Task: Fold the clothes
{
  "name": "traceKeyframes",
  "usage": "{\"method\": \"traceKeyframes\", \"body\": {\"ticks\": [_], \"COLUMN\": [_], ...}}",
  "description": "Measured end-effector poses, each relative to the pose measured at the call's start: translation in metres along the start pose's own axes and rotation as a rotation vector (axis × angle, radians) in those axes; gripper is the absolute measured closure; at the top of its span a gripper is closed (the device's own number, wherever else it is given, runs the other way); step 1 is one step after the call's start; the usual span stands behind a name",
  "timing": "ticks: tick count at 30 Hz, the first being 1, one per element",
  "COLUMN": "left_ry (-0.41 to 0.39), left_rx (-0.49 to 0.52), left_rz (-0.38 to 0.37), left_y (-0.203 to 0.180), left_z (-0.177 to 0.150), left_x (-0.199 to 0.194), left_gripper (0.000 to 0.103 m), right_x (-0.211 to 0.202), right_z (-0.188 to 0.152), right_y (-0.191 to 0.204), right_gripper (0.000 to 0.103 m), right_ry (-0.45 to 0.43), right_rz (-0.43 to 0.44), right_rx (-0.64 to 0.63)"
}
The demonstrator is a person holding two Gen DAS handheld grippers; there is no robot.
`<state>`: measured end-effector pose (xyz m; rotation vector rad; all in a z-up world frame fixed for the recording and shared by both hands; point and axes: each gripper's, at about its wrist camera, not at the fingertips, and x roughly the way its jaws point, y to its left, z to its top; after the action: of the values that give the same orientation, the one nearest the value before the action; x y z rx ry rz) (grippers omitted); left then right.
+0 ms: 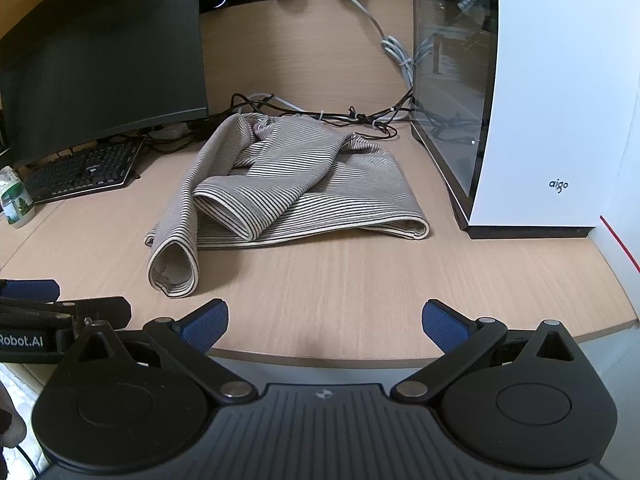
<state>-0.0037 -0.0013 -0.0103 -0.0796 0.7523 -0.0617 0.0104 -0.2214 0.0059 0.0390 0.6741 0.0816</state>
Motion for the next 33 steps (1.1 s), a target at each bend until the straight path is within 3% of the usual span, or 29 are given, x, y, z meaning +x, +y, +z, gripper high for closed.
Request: {"method": "traceKeyframes", "body": {"ticks": [13,26,33], "left_ry": [-0.014,0.053,0.13], "left_rx": [0.032,0.104,0.13], "left_rz": [-0.033,-0.182,-0.315], "left_y": [0.018,0.072,0.1], "left_z": [0.021,0.076,0.094], "left_x": [0.021,0.079,0.104], "left_gripper": [0.0,0.0,0.0], "right_x": [0.017,0.07,0.088], "right_z": [0.012,0.04,0.061], "right_y": [0.009,0.057,0.081], "right_gripper": [0.0,0.0,0.0], "right_ry": [0.015,0.111,0.154], "right_rz": [-0.053,-0.137,-0.231], "right_rx": [0.031,0.128,0.171]}}
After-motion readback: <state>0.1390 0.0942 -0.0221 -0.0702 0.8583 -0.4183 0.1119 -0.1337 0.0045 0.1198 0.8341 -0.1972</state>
